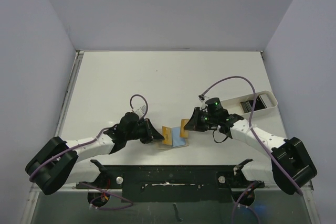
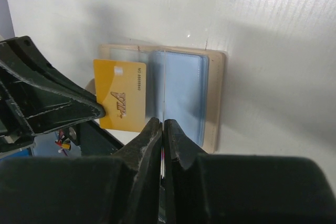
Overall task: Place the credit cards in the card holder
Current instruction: Insert the credit card into the card holder.
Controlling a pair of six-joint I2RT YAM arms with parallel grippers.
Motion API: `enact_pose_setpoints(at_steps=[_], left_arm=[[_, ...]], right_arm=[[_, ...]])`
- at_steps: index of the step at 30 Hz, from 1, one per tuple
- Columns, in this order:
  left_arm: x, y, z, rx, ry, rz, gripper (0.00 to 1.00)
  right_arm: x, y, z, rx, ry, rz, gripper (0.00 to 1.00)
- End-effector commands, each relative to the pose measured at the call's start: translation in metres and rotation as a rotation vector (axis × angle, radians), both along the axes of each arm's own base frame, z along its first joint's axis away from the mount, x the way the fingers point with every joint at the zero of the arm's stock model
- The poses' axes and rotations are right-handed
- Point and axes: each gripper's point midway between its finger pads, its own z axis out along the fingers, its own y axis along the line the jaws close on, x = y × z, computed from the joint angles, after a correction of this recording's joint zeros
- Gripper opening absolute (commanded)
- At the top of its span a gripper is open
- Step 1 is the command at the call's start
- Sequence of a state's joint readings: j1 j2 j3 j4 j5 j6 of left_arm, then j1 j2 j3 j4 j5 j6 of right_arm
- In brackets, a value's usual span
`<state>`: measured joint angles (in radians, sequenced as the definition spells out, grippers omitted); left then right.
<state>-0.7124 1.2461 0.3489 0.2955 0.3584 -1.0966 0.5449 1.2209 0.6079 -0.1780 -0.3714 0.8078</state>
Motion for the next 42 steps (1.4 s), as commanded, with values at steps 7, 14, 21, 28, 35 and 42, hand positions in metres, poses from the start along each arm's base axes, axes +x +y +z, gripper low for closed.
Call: enact_pose_setpoints(at_steps=[7,14,21,28,35,42], left_arm=[[0.008,-0.002,0.006,-0.036,-0.037,0.023,0.0],[0.005,0.0,-0.002,-0.034,-0.017,0.031,0.0],[0.005,-0.001,-0.007,-0.037,-0.004,0.027,0.0],[0.003,-0.004,-0.01,-0.064,0.016,0.023,0.0],[0.003,-0.005,-0.014,-0.062,0.024,0.023,0.0],[0.004,-0.008,-0.019,-0.057,0.028,0.013,0.0]], right_arm=[[-0.001,-0.001,-0.028,-0.022,0.002,0.002,0.0],[-0.009,-0.01,-0.043,-0.069,0.028,0.0,0.0],[-0.013,-0.012,-0.049,-0.075,0.041,-0.004,0.0],[-0.014,-0.013,-0.049,-0.076,0.041,-0.005,0.0],[-0.016,-0.013,-0.05,-0.078,0.046,-0.003,0.0],[-0.016,-0.014,-0.051,-0.083,0.049,-0.005,0.0]])
